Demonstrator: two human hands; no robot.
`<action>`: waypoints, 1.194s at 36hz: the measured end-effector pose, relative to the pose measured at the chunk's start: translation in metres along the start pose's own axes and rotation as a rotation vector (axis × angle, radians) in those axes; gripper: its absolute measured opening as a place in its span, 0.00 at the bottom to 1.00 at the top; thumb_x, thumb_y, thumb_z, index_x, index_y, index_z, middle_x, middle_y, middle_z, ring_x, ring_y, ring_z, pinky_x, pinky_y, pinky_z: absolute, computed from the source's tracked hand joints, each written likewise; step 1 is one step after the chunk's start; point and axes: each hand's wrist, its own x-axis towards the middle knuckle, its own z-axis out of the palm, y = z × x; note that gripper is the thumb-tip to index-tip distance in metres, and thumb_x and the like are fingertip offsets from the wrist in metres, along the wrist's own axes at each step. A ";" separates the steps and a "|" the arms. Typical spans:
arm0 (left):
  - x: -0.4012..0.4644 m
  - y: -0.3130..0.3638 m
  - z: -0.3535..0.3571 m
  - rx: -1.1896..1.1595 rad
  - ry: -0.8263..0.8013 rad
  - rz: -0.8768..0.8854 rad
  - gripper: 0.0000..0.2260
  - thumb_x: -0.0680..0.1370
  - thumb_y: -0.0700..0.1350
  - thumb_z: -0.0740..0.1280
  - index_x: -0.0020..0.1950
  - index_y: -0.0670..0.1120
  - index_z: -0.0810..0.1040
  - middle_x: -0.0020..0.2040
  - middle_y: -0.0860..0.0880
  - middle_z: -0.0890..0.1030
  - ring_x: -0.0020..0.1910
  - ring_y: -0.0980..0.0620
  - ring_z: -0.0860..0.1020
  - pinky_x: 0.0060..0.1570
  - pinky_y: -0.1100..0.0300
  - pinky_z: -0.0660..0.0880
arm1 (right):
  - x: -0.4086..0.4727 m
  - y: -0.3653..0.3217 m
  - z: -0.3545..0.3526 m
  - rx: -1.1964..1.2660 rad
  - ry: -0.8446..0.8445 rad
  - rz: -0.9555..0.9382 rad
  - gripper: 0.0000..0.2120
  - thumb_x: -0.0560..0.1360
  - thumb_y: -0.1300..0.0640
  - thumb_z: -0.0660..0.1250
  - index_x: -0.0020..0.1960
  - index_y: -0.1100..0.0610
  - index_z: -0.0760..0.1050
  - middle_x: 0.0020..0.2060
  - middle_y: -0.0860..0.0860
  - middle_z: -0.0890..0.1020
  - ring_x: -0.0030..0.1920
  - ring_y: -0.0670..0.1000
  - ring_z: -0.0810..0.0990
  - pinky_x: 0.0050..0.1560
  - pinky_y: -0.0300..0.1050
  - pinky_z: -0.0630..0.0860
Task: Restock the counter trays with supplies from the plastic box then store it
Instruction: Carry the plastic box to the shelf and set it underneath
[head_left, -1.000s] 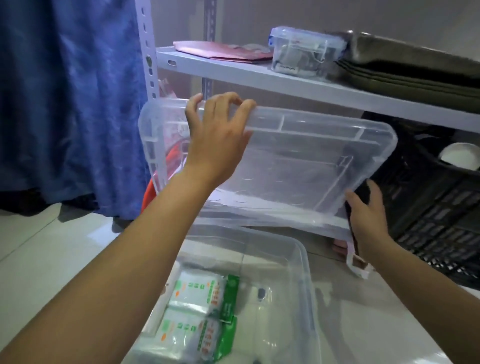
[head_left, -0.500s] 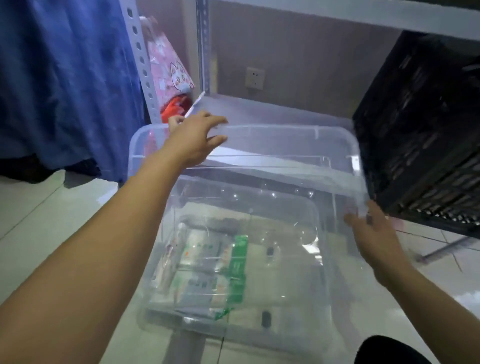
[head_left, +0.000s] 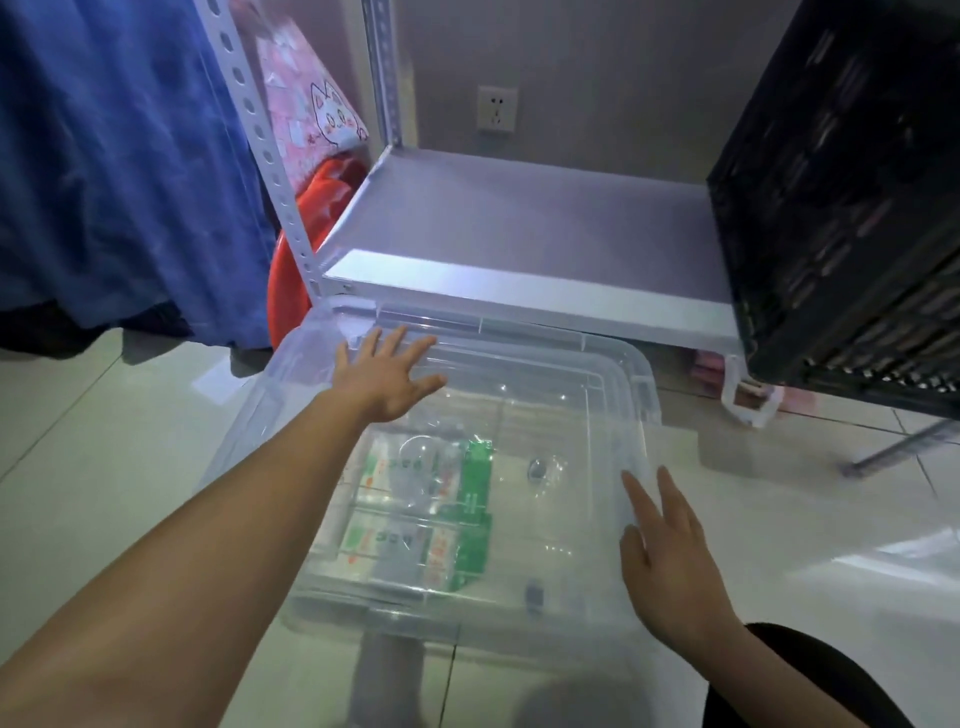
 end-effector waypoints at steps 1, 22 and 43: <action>-0.001 -0.002 -0.002 -0.006 0.037 -0.008 0.29 0.77 0.71 0.50 0.77 0.66 0.52 0.82 0.52 0.50 0.80 0.46 0.48 0.74 0.37 0.46 | -0.001 0.000 0.000 0.043 0.013 0.005 0.27 0.82 0.59 0.54 0.79 0.49 0.54 0.80 0.55 0.49 0.79 0.57 0.48 0.76 0.51 0.53; -0.027 -0.108 -0.015 -0.737 0.132 -0.692 0.29 0.78 0.58 0.65 0.71 0.40 0.70 0.64 0.39 0.76 0.57 0.37 0.76 0.49 0.49 0.71 | 0.001 -0.009 -0.002 0.349 0.141 0.054 0.28 0.74 0.70 0.60 0.69 0.48 0.73 0.76 0.48 0.65 0.75 0.51 0.64 0.70 0.45 0.64; -0.027 -0.091 -0.026 -0.828 -0.282 -0.475 0.15 0.78 0.50 0.69 0.64 0.54 0.76 0.61 0.49 0.78 0.55 0.47 0.77 0.54 0.45 0.75 | -0.031 0.018 -0.032 0.048 -0.036 0.134 0.35 0.73 0.65 0.65 0.74 0.41 0.64 0.78 0.46 0.60 0.69 0.54 0.73 0.62 0.50 0.71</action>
